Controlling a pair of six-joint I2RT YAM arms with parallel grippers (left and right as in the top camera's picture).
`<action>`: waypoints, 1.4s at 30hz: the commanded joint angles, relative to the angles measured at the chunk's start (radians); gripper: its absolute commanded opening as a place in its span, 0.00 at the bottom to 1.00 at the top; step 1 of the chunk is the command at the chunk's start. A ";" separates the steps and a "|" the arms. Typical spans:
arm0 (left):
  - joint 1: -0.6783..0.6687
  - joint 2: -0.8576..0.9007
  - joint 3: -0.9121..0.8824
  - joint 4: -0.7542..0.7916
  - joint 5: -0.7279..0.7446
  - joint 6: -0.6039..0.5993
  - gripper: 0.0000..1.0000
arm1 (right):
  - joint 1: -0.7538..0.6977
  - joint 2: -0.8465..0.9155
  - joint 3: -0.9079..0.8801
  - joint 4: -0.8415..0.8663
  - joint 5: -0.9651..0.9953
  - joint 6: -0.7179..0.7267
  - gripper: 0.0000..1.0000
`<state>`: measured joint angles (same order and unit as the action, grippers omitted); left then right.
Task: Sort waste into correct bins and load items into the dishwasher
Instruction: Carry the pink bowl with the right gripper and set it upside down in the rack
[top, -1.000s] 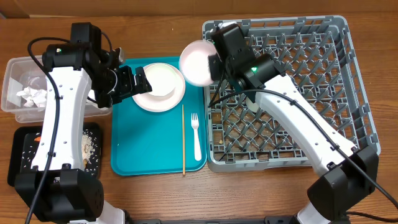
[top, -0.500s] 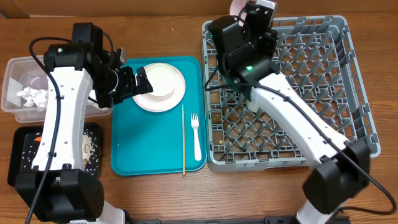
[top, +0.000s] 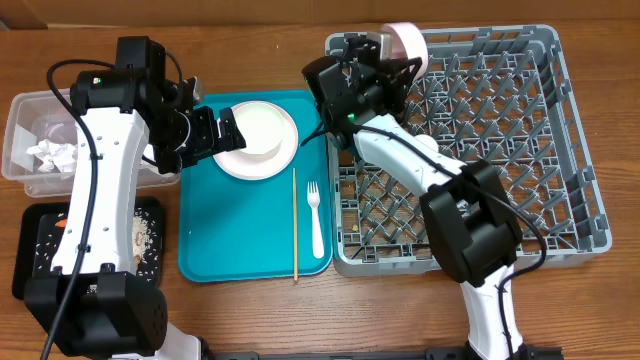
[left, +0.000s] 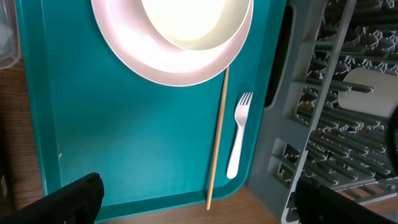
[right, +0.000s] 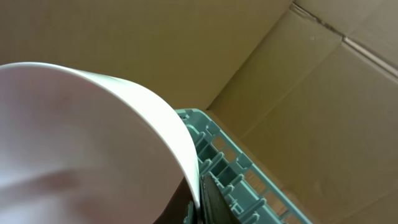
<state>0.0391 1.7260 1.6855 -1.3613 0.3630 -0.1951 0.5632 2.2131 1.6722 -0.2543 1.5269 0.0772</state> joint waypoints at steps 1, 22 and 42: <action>-0.006 -0.005 0.017 0.002 -0.004 0.015 1.00 | -0.008 0.030 0.004 0.006 0.043 -0.060 0.04; -0.006 -0.005 0.017 0.002 -0.004 0.015 1.00 | 0.013 0.076 0.004 0.079 -0.013 -0.060 0.04; -0.006 -0.005 0.017 0.002 -0.004 0.015 1.00 | 0.069 0.076 0.004 0.089 -0.066 -0.077 0.62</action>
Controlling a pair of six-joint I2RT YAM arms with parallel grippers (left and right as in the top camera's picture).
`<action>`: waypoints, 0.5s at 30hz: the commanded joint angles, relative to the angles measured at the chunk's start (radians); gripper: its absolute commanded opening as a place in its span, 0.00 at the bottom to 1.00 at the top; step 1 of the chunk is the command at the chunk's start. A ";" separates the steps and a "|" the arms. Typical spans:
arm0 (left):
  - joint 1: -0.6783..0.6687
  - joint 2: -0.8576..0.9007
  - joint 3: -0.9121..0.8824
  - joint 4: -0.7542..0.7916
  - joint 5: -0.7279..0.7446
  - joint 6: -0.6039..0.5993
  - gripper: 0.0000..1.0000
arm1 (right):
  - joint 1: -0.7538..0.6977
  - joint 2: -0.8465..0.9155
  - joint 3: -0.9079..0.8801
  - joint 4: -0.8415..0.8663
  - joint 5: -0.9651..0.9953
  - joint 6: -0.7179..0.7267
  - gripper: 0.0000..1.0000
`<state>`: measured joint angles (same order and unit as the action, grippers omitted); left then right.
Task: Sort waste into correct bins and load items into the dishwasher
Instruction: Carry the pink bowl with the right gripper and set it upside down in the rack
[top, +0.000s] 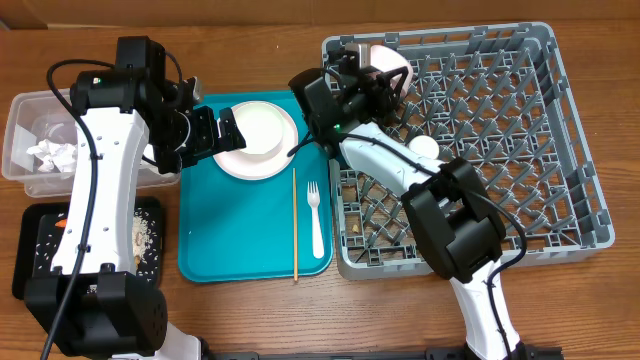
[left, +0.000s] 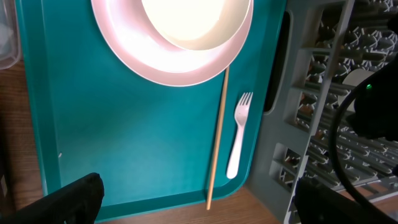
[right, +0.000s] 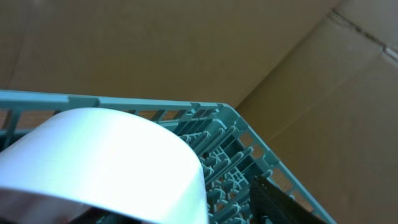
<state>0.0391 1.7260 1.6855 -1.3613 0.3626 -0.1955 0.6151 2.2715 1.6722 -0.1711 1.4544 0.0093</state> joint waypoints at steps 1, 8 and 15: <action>-0.006 -0.005 0.017 0.002 -0.003 0.016 1.00 | 0.022 0.018 0.004 0.006 0.006 -0.019 0.65; -0.006 -0.005 0.017 0.002 -0.003 0.015 1.00 | 0.059 0.018 0.005 0.006 0.006 -0.093 0.98; -0.006 -0.005 0.017 0.002 -0.003 0.016 1.00 | 0.097 0.015 0.005 0.001 -0.010 -0.150 1.00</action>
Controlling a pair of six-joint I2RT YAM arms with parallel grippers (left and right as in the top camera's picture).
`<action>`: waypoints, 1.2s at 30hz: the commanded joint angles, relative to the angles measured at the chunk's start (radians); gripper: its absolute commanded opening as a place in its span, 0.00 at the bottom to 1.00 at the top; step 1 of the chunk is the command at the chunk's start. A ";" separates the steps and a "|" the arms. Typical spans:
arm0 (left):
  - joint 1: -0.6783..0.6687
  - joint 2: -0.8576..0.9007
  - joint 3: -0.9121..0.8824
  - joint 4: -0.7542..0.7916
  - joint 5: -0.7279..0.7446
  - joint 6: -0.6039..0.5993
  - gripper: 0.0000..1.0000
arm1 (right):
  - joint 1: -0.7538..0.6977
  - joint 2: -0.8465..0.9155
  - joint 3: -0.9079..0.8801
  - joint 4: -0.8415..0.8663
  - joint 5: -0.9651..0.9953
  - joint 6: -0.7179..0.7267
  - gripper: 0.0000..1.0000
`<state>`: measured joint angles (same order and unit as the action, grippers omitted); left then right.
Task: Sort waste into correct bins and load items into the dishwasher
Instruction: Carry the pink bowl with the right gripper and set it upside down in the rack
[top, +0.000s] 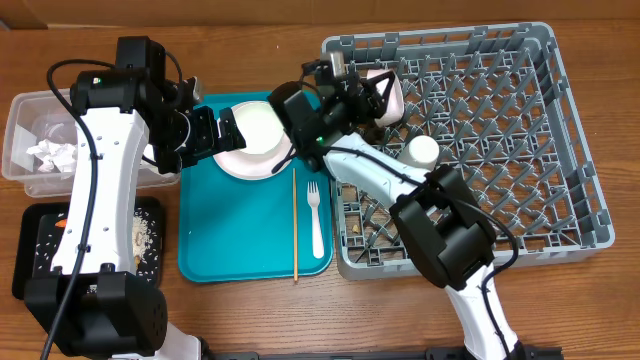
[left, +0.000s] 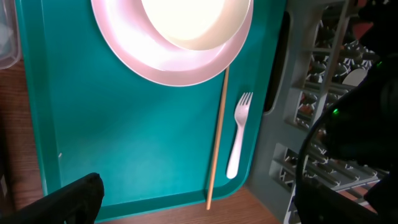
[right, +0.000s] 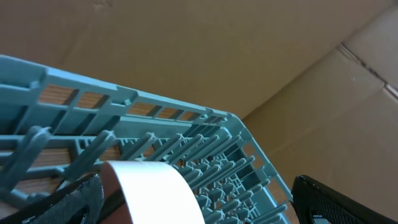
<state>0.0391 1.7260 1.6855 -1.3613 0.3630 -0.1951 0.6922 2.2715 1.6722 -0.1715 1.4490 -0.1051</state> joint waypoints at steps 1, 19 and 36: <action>-0.006 -0.005 0.017 0.002 -0.004 0.015 1.00 | 0.024 0.011 0.005 -0.008 -0.018 -0.038 1.00; -0.006 -0.005 0.017 0.002 -0.004 0.015 1.00 | 0.027 -0.283 0.005 -0.251 -0.324 0.176 1.00; -0.006 -0.005 0.017 0.002 -0.004 0.015 1.00 | -0.359 -0.416 0.000 -0.673 -1.376 0.611 0.49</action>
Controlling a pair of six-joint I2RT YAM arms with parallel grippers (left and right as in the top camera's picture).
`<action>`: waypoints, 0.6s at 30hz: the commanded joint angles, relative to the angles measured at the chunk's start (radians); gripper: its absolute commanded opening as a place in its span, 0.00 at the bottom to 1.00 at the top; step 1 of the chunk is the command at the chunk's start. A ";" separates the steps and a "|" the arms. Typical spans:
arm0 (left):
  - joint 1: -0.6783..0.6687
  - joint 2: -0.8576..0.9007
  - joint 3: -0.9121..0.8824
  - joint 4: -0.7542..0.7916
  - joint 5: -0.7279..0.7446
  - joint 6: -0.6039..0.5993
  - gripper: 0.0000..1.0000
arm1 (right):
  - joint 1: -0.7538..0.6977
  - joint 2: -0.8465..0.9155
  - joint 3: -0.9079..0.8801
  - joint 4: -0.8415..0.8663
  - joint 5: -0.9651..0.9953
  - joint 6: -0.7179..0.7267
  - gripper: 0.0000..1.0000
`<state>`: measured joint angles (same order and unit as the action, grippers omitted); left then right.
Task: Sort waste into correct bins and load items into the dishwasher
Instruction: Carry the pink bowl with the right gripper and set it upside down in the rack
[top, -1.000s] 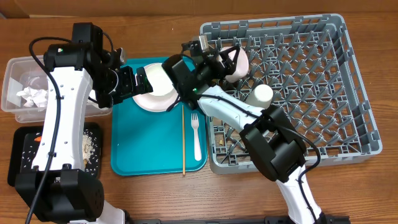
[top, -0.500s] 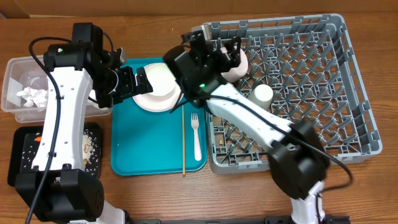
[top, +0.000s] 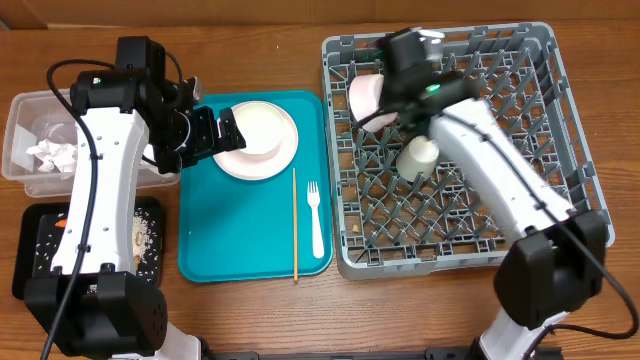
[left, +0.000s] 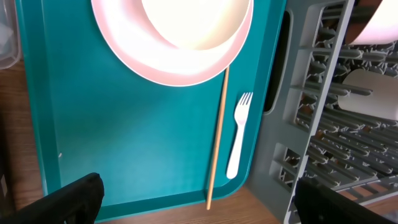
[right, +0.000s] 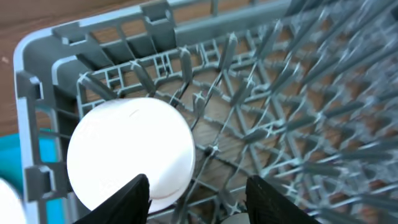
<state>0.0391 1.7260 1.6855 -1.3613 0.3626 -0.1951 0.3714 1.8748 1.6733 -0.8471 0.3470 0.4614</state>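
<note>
A pink bowl (top: 367, 99) stands on its edge among the pegs in the far left corner of the grey dish rack (top: 570, 140); in the right wrist view its pale underside (right: 129, 153) faces the camera. My right gripper (top: 392, 88) hovers just over it, open (right: 198, 194) and holding nothing. A white cup (top: 418, 155) sits in the rack beside the bowl. On the teal tray (top: 225, 240) lie a pink plate (top: 232, 158) with a cream bowl (top: 265, 128) on it, a wooden chopstick (top: 294, 222) and a white fork (top: 316, 218). My left gripper (top: 208, 135) hangs open (left: 196, 194) over the tray.
A clear tub (top: 30, 110) with crumpled paper stands at the far left. In front of it is a black bin (top: 150, 262) with food scraps. The rack's wall (left: 273, 143) rises right beside the tray's right edge.
My right arm has moved from the rack's left rim to above the rack, and its open gripper is now clear of the pink bowl. The left arm has not moved.
My right gripper held the pink bowl above the rack's far left corner. Then the bowl was down among the pegs. After that the jaws stood apart around its rim. Now the bowl rests alone in the rack. The tray and left arm stayed unchanged.
</note>
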 joint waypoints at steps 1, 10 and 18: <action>-0.006 -0.005 0.017 0.002 -0.003 0.015 1.00 | -0.051 -0.019 -0.001 0.002 -0.296 0.044 0.46; -0.006 -0.005 0.017 0.002 -0.003 0.015 1.00 | -0.061 -0.015 -0.078 0.063 -0.346 0.044 0.39; -0.006 -0.005 0.017 0.002 -0.004 0.015 1.00 | -0.036 -0.015 -0.180 0.171 -0.350 0.045 0.40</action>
<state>0.0391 1.7260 1.6855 -1.3613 0.3626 -0.1951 0.3244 1.8748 1.5253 -0.7010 0.0067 0.5011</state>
